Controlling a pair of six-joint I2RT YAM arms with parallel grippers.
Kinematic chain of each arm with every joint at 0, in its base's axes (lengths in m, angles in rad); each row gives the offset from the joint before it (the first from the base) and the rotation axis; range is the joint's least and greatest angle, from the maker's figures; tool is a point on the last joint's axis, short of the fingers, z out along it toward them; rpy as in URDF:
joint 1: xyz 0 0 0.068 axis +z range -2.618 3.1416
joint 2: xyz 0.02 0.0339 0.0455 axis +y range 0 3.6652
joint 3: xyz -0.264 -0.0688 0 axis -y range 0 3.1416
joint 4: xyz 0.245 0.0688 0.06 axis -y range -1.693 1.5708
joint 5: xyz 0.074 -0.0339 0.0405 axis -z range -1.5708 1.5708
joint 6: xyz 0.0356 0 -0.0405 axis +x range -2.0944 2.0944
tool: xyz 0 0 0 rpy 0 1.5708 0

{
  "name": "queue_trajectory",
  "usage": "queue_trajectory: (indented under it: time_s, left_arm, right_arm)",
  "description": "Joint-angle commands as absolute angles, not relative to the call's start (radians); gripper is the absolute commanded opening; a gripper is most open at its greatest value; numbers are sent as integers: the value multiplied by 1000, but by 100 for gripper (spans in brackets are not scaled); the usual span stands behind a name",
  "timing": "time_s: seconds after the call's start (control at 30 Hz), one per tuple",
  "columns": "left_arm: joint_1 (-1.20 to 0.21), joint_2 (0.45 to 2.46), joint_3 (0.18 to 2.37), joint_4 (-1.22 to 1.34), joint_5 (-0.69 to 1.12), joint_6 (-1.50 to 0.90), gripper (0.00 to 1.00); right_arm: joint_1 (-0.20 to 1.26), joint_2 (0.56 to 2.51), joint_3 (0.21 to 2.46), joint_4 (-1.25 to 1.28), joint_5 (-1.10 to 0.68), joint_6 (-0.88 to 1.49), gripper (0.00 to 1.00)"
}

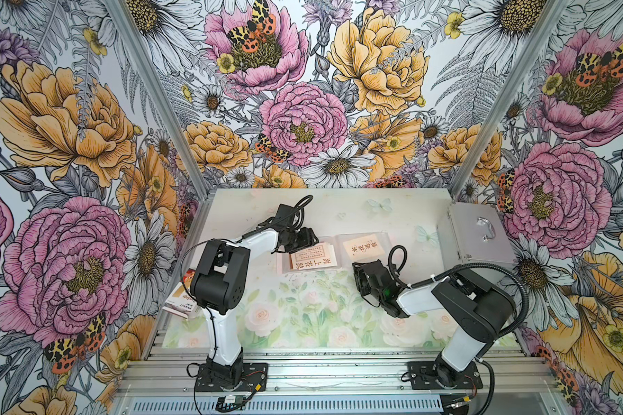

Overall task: Place the photos into the photo albums
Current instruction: Close the photo album at the center of the board.

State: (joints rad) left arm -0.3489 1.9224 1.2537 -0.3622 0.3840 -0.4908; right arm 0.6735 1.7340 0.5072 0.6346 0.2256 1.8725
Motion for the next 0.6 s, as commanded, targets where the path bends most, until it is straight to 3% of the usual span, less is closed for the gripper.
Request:
queue_trajectory:
  time_s: [0.0,0.13,0.37,0.57]
  left_arm:
    - [-344,1929,1197,-314,416,-484,69]
    - [-341,1921,1133,-264,425,-491,68]
    - [-320,1933,1015,-154,446,-512,66]
    - [-284,1944,981,-137,457,-495,64]
  right_arm:
    - [665,1836,542,630,271,1933,44]
    - [664,1945,613,692,239,1943,44]
    - [648,1970,649,761,268,1802,41]
    - [582,2051,589,1026,241,1656,37]
